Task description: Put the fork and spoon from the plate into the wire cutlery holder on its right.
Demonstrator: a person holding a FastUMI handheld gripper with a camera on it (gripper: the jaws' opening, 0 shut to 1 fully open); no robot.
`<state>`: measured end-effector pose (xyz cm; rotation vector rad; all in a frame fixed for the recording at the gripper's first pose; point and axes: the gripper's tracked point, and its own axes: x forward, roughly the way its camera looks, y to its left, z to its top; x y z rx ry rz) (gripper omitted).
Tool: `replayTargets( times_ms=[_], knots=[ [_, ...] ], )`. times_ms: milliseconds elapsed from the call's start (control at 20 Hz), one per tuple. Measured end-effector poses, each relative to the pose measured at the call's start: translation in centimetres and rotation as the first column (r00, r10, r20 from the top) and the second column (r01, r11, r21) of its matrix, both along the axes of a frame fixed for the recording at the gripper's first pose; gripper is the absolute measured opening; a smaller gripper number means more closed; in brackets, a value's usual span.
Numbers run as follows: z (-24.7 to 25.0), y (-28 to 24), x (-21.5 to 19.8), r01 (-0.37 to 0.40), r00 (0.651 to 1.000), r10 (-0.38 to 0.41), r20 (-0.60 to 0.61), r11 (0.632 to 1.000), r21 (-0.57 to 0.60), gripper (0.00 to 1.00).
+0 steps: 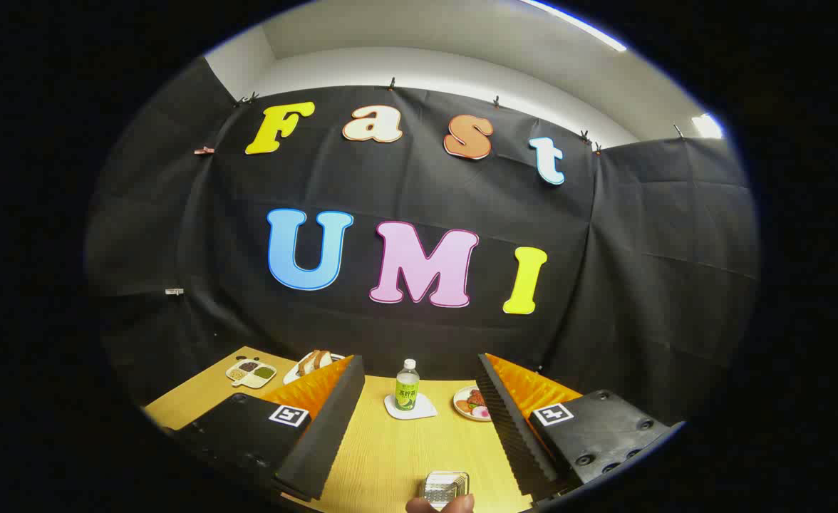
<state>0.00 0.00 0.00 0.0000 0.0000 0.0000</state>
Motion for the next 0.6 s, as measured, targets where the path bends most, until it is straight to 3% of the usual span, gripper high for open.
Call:
replayTargets(
  times_ms=[600],
  knots=[
    [-0.40,0.43,-0.27,-0.005,1.000,0.005,-0.007,1.000,0.005,0.98]
  ],
)
